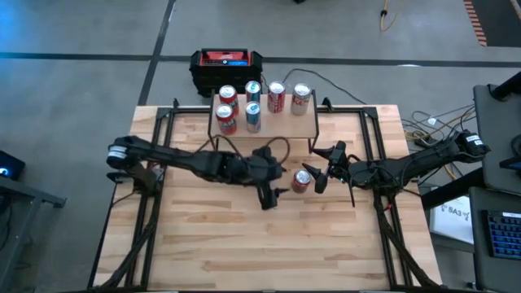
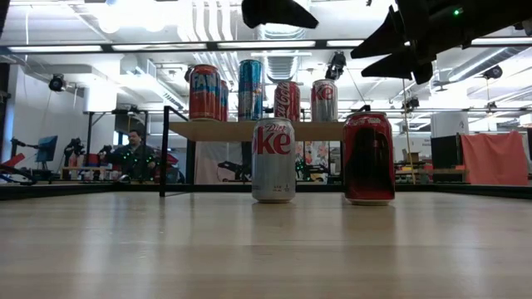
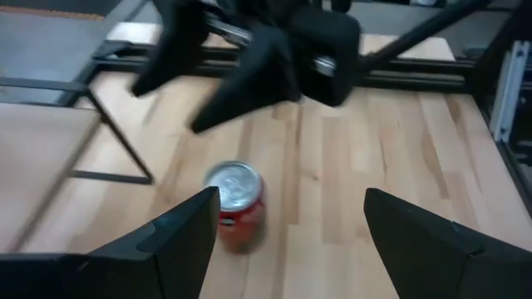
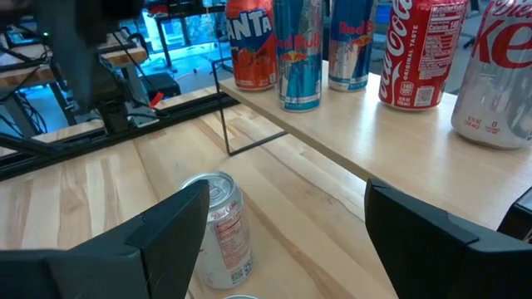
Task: Place canned beverage on shelf
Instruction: Put the red and white soda can on the shelf aligned with the other red and white soda can
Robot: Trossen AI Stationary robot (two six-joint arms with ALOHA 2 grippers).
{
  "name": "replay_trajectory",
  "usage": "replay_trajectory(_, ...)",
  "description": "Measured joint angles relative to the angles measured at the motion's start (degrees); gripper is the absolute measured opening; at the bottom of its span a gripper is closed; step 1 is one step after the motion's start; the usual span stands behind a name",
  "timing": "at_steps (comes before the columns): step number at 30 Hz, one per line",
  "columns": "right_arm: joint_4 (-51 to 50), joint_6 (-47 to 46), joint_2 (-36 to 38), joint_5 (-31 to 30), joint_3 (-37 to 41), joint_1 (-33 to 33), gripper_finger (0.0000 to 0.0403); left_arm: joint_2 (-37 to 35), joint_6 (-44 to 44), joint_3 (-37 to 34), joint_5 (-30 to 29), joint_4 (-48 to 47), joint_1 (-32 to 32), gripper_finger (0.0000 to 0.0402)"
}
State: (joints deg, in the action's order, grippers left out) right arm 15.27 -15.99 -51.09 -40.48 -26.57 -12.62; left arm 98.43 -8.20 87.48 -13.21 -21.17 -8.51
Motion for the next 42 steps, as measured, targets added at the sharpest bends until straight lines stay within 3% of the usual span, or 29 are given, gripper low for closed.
replay_trajectory(5,0.0,0.0,0.0,-0.01,0.01,0.0,0.0299,2.54,-2.23,0.0,-1.42,1.7,-2.53,0.0282)
replay_trajectory(14,0.0,0.0,0.0,0.01,0.01,0.0,0.0299,4.67,-6.42,-0.31,-12.9,2.43,-8.96,0.0274)
replay_trajectory(20,0.0,0.0,0.0,0.01,0.01,0.01,0.0299,5.42,-7.67,-4.03,-16.08,3.91,-11.39,0.0274)
replay_trajectory(23,0.01,0.0,0.0,0.01,-0.01,0.01,0.0299,4.64,-10.21,-10.72,-16.01,10.69,-11.26,0.0273)
replay_trajectory(26,0.02,0.0,0.0,-0.01,0.01,0.02,0.0299,2.41,-9.79,-19.7,-14.94,23.32,-11.22,0.0273)
replay_trajectory(31,0.0,0.0,0.0,0.01,0.01,0.02,0.0299,-1.62,-2.66,-34.22,-14.75,50.76,-11.19,0.0273)
replay_trajectory(34,0.02,0.0,0.0,-0.01,0.01,0.02,0.0299,-3.76,3.15,-39.98,-14.73,62.02,-11.15,0.0274)
replay_trajectory(38,0.01,0.0,0.0,0.01,0.01,0.02,0.0299,-6.38,9.42,-45.18,-13.38,66.93,-11.08,0.0274)
replay_trajectory(42,0.0,0.0,0.0,0.01,0.01,0.01,0.0299,-8.49,10.24,-48.75,-13.21,68.64,-10.86,0.0274)
